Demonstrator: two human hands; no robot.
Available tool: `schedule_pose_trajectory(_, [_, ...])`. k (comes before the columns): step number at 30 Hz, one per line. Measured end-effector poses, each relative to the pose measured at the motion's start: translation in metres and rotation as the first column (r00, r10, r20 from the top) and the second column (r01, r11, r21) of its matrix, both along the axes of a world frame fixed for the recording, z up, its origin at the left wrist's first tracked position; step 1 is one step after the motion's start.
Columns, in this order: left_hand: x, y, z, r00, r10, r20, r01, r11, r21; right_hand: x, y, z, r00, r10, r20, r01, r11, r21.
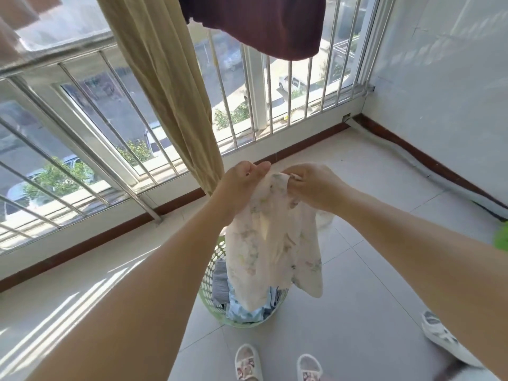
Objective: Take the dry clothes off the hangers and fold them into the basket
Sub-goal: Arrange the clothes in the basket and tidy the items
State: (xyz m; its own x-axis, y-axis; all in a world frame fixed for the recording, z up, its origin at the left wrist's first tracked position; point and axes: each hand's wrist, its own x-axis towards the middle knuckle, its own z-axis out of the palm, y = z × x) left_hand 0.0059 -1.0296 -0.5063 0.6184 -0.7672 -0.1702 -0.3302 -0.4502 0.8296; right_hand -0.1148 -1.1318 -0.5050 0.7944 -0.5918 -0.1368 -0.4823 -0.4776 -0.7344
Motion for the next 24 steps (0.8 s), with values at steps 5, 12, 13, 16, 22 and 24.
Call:
schedule_pose_trajectory(5, [0.009, 0.023, -0.019, 0.974, 0.119, 0.191, -0.083, 0.979, -0.188, 0.002, 0.005, -0.013, 0.997, 0.019, 0.07, -0.028, 0.991, 0.13])
schedule_pose_trajectory(12, [0.0, 0.048, -0.043, 0.835, 0.111, 0.539, 0.08, 0.945, -0.318, 0.005, 0.007, -0.01, 0.996, -0.013, 0.092, -0.002, 0.986, 0.164])
schedule_pose_trajectory(13, [-0.004, 0.048, -0.046, 0.832, 0.07, 0.551, 0.102, 0.956, -0.276, 0.006, 0.008, -0.009, 0.996, -0.018, 0.09, 0.004, 0.988, 0.152])
schedule_pose_trajectory(16, [-0.012, 0.045, -0.053, 0.85, 0.04, 0.525, 0.05, 0.987, -0.155, 0.009, 0.011, -0.009, 0.995, -0.019, 0.096, 0.006, 0.991, 0.133])
schedule_pose_trajectory(22, [-0.018, 0.032, -0.053, 0.875, 0.068, 0.479, -0.035, 0.996, -0.078, 0.009, 0.016, -0.008, 0.996, -0.014, 0.087, 0.002, 0.991, 0.136])
schedule_pose_trajectory(24, [-0.015, 0.033, -0.052, 0.929, 0.105, 0.354, -0.069, 0.991, -0.113, 0.007, 0.014, -0.007, 0.998, -0.009, 0.059, 0.0, 0.988, 0.156])
